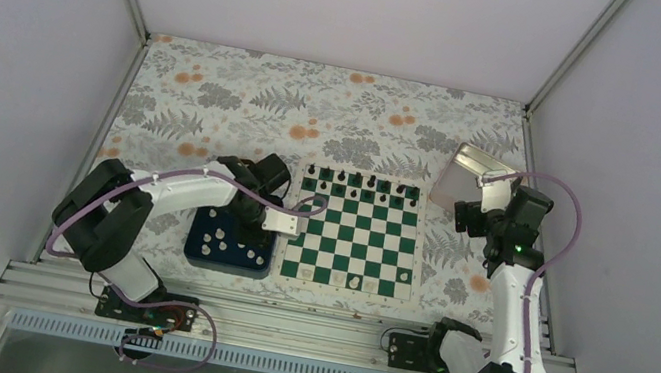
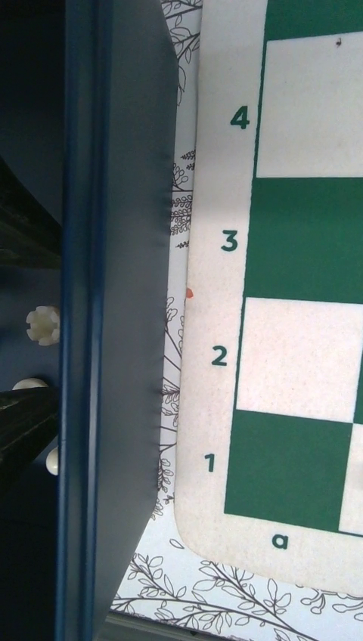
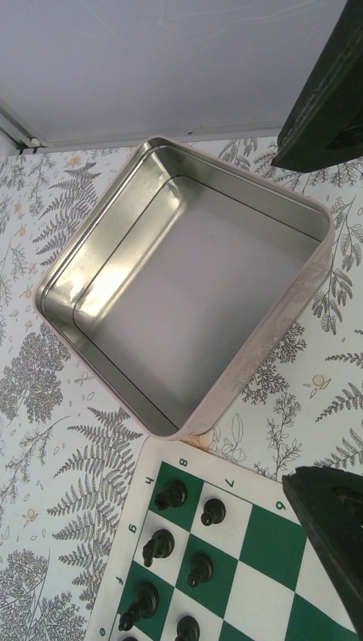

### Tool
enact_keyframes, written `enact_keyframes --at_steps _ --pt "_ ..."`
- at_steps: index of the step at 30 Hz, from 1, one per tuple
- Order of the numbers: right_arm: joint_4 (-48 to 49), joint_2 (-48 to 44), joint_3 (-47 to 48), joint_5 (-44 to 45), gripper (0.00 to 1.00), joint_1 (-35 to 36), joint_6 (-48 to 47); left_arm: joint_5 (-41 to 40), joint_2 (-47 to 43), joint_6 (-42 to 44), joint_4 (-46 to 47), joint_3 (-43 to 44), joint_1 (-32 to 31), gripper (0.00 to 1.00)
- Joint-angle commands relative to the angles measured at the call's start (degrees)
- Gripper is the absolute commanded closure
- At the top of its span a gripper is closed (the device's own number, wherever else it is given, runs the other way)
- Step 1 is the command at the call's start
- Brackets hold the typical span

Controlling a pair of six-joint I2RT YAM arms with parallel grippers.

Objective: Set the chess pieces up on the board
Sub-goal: Pick up the chess piece from the storage box.

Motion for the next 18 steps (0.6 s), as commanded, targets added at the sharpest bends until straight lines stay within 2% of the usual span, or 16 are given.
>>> enact_keyframes --at_steps 1,4,7,18 --pt "0.2 -0.3 0.2 -1.0 0.00 -0.6 -0.3 0.8 0.6 -0.4 1.0 -0.6 -0.4 0.61" --pt "0.1 -0.4 0.2 -1.0 0.00 -0.7 -0.3 1.3 0.5 -0.5 1.1 -0.5 -0.4 0.67" --pt "0.1 -0.4 0.2 -1.0 0.00 -0.7 -0.3 1.8 0.7 -0.2 1.1 -0.4 -0.4 0.79" --pt "0.0 -0.5 0.2 -1.2 0.00 -0.9 -0.3 -0.8 0.1 0.4 -2.1 1.0 -0.4 0.91"
